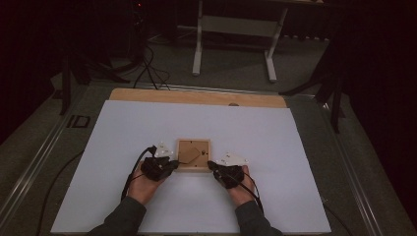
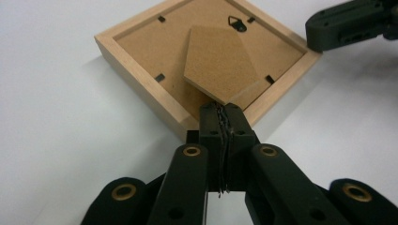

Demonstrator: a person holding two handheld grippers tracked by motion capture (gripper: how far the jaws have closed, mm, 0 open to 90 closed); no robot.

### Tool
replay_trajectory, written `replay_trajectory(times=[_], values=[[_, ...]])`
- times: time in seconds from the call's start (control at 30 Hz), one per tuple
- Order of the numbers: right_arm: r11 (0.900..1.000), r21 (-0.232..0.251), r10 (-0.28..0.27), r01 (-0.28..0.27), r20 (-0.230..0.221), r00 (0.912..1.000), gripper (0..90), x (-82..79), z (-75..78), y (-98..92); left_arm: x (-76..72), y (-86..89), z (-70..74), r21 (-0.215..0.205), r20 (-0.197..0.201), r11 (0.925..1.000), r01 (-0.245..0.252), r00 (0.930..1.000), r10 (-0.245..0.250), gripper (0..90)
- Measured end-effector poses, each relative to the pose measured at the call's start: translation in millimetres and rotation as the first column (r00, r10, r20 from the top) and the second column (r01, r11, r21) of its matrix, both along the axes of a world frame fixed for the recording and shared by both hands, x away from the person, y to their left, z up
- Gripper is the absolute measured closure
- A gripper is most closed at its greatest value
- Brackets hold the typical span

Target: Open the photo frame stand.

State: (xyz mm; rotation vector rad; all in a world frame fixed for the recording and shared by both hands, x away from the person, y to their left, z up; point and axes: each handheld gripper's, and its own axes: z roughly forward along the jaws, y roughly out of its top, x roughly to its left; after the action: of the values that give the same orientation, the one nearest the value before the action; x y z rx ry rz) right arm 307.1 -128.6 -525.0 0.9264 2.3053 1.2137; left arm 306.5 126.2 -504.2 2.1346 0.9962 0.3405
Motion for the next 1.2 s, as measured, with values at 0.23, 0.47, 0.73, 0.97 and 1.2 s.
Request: replay_trajectory(times=[0.23,0.47,0.73,0.97,1.2], values=[[1.0,0.0,0.0,0.0,0.001,1.0,89.9,0.0,-0.1,-0.1,4.0,-0.2,9.0,-0.046,0.009,0.9989,-0.011,0.9999,0.011,85.1],[1.0,0.001,-0.001,0.001,0.002,1.0,89.9,-0.1,-0.1,0.1,9.0,-7.9,14.2,-0.055,0.001,0.9985,-0.001,1.0,0.002,81.1],[1.0,-0.002,-0.001,0.001,0.002,1.0,89.9,-0.3,0.0,0.1,13.3,-13.3,12.5,-0.07,-0.028,0.9976,-0.008,0.9996,0.006,69.6],[1.0,-0.003,0.0,0.0,0.002,1.0,89.9,-0.3,0.0,0.0,20.0,-13.6,11.5,-0.109,-0.087,0.994,-0.011,0.9962,0.002,59.1],[1.0,-0.003,0.0,0.0,0.003,1.0,89.9,-0.2,0.0,0.0,25.2,-12.9,11.9,-0.145,-0.115,0.9893,-0.02,0.9933,0.003,54.0]])
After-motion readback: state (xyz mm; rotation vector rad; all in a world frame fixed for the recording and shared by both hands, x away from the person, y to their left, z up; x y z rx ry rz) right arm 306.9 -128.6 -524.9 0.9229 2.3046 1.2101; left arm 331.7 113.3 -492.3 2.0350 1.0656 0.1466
